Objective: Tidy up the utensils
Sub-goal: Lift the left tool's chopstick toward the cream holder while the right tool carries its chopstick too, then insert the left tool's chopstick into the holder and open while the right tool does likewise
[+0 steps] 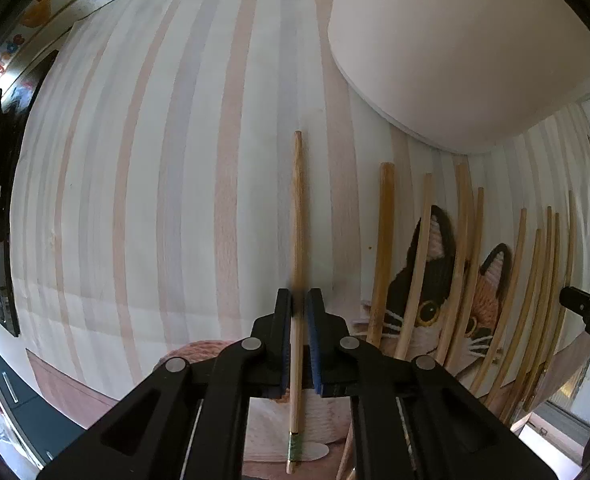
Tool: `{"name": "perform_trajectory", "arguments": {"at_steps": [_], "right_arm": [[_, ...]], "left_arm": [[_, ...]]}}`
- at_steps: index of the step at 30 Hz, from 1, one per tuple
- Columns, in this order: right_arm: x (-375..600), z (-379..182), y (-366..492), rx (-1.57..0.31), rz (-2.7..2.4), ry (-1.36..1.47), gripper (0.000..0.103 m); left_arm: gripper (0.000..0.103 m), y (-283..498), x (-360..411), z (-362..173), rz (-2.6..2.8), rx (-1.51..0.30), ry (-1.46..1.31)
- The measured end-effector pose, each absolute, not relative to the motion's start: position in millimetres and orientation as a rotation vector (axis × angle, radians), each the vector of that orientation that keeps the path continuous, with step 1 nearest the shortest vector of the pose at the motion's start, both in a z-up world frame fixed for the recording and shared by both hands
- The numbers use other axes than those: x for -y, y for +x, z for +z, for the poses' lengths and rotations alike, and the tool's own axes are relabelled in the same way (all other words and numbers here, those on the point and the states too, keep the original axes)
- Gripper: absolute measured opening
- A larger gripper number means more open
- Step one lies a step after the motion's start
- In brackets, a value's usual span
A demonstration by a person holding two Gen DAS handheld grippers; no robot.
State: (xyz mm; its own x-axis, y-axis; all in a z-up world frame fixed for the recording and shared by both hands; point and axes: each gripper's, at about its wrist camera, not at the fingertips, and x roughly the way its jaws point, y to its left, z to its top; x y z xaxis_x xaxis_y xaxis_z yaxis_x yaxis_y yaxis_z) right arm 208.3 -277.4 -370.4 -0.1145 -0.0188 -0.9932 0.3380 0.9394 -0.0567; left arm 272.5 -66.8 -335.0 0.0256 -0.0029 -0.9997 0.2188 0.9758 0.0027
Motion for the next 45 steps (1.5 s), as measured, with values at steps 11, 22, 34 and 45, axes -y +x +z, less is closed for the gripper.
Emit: {"name": "perform_trajectory", "arguments": {"at_steps": [11,22,34,45], "right_arm": [[270.1,-351.3,192.4,-1.560,-0.303,0.283,0.007],[270.4,-281.2,182.3,-1.338,-0.317,0.262,0.007],[289.6,-231.6,178.8,-1.178,-0.307,0.305,0.007],[285.3,-136.3,214.9,-0.959,-0.189,0.394,0.007]], "left_arm": [[0.004,244.9,54.2,-285.3,-0.101,-1.389,0.192],[0.004,238.5,44.5,-210.7,-0.030,-1.211,0.123],[0.004,243.7,23.6,-158.9,-0.016,-1.098,0.033],[0.004,251.3,19.7,-30.3,-0.093,-0.891,-0.130]]}}
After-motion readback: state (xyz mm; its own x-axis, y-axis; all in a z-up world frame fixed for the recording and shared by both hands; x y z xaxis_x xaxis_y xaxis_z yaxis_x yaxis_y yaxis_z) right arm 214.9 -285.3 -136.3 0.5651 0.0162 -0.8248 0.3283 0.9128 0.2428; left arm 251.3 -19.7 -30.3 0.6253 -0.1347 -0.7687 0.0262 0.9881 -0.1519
